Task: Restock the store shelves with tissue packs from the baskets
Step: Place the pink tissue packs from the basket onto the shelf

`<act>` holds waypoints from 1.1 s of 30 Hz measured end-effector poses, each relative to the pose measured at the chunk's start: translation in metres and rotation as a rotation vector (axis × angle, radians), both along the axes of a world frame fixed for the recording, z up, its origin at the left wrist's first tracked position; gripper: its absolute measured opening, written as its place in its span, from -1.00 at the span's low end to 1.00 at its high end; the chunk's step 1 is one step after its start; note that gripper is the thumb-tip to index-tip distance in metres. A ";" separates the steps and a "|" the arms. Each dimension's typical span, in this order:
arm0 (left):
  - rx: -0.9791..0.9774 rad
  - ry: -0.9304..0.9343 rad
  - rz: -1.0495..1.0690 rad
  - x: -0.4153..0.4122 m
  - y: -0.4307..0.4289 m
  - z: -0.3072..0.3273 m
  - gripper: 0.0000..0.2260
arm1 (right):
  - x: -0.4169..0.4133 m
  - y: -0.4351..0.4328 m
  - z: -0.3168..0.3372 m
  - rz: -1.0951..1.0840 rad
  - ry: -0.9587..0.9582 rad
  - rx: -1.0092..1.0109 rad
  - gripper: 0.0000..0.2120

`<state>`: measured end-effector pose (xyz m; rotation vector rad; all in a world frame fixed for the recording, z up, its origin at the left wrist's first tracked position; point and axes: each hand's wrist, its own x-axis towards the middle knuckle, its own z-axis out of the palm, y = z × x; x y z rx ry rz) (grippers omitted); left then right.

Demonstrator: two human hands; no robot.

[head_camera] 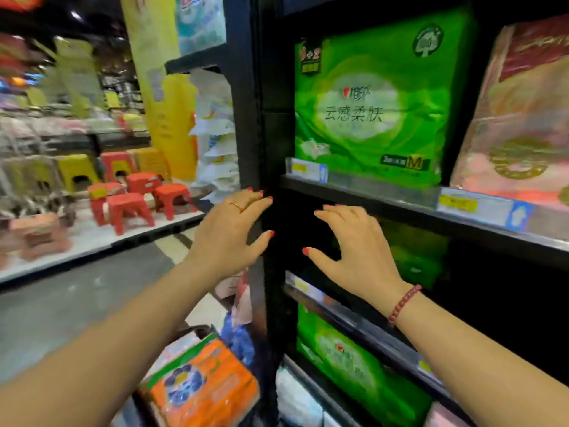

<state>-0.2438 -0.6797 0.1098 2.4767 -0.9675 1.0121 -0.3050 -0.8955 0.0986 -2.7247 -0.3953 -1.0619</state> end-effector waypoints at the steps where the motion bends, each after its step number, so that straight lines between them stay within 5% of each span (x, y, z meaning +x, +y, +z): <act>1: 0.009 0.030 0.051 -0.006 0.025 -0.012 -0.55 | 0.006 0.020 -0.010 0.049 0.029 -0.008 -0.45; 11: -0.083 0.332 0.542 -0.092 0.250 -0.125 -0.55 | 0.029 0.229 -0.100 0.453 0.262 -0.040 -0.52; 18: -0.123 0.519 0.734 -0.138 0.378 -0.195 -0.50 | 0.029 0.363 -0.156 0.545 0.466 -0.076 -0.51; 33: -0.167 0.909 0.995 -0.127 0.496 -0.318 -0.58 | 0.086 0.510 -0.298 0.642 0.904 -0.071 -0.49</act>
